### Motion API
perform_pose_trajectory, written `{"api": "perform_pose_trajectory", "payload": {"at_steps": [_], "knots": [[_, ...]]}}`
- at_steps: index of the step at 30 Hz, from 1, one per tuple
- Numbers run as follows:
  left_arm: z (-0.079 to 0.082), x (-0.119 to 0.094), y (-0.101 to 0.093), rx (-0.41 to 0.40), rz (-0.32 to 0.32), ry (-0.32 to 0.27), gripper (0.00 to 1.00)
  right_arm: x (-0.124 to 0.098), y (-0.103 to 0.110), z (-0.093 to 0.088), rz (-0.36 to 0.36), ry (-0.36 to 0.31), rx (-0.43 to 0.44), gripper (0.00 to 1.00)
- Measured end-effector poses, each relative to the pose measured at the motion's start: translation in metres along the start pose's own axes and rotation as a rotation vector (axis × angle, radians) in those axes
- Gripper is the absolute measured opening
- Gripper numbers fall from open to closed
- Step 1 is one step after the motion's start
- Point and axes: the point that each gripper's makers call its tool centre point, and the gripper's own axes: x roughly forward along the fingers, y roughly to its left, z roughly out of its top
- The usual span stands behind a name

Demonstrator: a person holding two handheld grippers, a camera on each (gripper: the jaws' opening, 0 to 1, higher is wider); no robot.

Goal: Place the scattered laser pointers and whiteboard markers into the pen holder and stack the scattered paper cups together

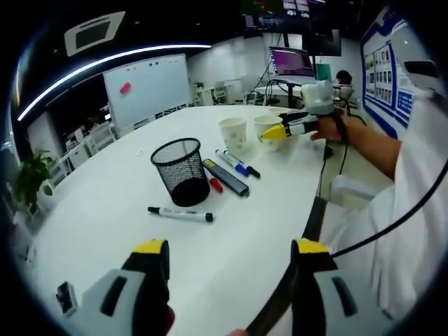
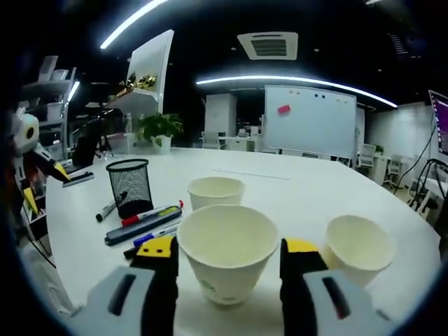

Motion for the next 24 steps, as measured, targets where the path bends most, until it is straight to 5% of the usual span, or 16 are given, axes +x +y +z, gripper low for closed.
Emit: {"api": "perform_pose_trajectory", "payload": {"at_steps": [24], "knots": [[-0.0001, -0.0016, -0.0011, 0.0, 0.008, -0.003, 0.71, 0.0003, -0.0015, -0.002, 0.008, 0.006, 0.005, 0.49]]}}
